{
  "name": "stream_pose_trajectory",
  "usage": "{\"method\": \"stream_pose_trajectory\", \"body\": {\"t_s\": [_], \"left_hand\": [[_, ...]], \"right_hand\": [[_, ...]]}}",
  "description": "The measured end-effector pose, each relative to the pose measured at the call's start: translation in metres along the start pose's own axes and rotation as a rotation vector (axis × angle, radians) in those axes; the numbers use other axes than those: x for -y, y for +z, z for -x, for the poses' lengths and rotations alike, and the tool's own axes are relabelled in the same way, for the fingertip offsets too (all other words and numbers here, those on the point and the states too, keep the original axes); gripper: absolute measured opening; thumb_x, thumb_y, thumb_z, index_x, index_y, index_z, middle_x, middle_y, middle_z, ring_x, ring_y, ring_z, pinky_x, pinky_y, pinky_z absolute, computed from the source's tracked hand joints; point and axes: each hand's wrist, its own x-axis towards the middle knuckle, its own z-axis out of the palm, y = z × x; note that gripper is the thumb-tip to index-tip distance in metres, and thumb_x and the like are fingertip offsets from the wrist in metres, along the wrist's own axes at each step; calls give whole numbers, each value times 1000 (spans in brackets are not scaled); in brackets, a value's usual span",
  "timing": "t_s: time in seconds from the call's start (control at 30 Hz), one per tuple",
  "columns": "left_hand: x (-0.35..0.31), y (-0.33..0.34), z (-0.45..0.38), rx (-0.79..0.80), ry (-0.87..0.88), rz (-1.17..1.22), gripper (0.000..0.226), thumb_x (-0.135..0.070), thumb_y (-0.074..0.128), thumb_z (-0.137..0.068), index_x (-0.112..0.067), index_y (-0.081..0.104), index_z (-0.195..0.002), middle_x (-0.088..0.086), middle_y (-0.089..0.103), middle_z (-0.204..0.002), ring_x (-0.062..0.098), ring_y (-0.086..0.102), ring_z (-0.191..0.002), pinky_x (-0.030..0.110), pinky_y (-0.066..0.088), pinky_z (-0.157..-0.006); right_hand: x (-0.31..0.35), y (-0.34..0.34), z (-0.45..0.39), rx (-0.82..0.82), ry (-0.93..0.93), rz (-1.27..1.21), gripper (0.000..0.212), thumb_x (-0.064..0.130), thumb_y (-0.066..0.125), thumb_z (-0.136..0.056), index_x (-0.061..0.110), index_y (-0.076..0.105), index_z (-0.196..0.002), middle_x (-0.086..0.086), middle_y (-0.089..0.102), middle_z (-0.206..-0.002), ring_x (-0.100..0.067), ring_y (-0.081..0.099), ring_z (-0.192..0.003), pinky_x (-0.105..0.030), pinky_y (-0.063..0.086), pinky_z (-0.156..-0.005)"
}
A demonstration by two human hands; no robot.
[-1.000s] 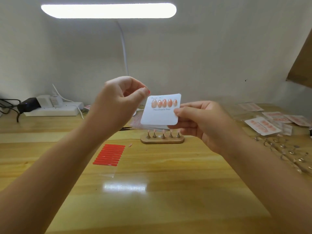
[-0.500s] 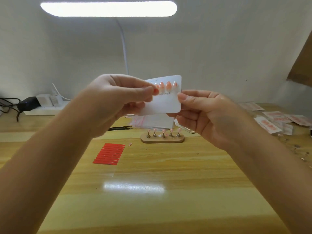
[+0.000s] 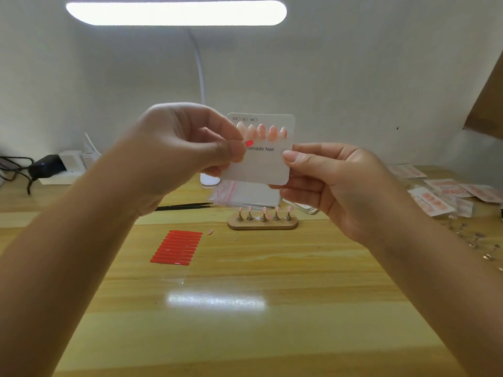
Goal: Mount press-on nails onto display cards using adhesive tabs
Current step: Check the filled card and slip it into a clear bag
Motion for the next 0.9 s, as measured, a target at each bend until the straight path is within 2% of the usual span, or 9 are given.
{"method": "stream_pose_trajectory", "body": {"t_s": [0.1,0.2,0.3,0.67,0.9], "left_hand": [[0,4,1,19,-16,-34,19,-25,68,-58,-16,70,-74,-1,71,-69,9,63,-63,19,55,-60],[1,9,1,39,-49,-81,4,-17,67,-74,-16,71,-76,-2,71,-71,10,63,-66,23,54,-65],[5,14,2,44,-22,-130,12,-10,65,-84,-18,70,-77,-3,71,-72,8,62,-66,19,53,-62],[11,21,2,42,47,-166,16,-8,63,-87,-20,68,-78,-7,71,-73,2,62,-65,12,48,-61],[14,23,2,49,95,-198,18,-8,63,-88,-21,69,-78,-7,71,-74,2,63,-67,12,47,-63]], "right_hand": [[0,3,2,-6,-24,36,12,4,68,-84,1,68,-96,-13,75,-77,-22,73,-67,-24,56,-55],[-1,6,4,-14,-52,58,10,4,69,-83,2,69,-93,-12,74,-73,-20,73,-65,-24,56,-55],[-1,7,5,-10,-79,64,8,5,70,-83,4,69,-91,-10,74,-71,-19,72,-65,-25,56,-56],[-1,7,7,31,-92,66,25,13,72,-78,2,70,-100,-12,75,-79,-20,74,-72,-23,56,-58],[-2,7,7,53,-112,91,37,22,71,-65,4,72,-96,-12,75,-79,-19,74,-71,-23,56,-59]]}}
